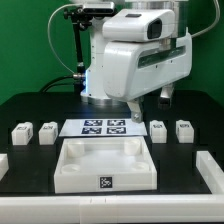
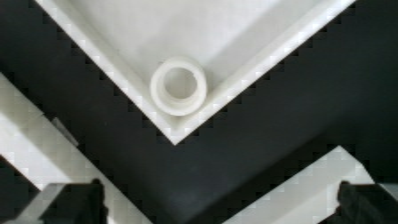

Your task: Assemble one leg

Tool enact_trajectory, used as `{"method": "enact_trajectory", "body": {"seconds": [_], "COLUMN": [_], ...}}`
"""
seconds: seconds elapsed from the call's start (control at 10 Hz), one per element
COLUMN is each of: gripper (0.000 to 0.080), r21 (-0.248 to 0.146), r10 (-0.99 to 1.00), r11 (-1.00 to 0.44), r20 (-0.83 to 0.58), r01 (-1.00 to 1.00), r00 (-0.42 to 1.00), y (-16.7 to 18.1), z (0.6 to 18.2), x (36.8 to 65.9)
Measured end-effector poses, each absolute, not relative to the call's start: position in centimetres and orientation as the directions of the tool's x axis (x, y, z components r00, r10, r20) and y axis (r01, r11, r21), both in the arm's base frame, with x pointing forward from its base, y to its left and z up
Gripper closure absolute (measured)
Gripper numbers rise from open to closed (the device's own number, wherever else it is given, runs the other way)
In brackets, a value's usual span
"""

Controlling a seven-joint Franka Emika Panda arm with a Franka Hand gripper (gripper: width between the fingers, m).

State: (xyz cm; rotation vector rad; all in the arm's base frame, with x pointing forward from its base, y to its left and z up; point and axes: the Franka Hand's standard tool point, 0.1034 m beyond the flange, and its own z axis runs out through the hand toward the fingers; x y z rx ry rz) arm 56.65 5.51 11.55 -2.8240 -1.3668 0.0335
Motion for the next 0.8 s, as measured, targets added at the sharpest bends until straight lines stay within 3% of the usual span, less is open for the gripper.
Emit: {"method": "enact_trajectory", "body": {"seconds": [0.8], "gripper": [0.015], "r21": [-0.015], "r10": [0.784], "r11": [-0.621], "r20": [-0.018], "r01": [0.784], "r00": [0.62], "y": [5.51], "z": [11.45], "x": [56.61]}}
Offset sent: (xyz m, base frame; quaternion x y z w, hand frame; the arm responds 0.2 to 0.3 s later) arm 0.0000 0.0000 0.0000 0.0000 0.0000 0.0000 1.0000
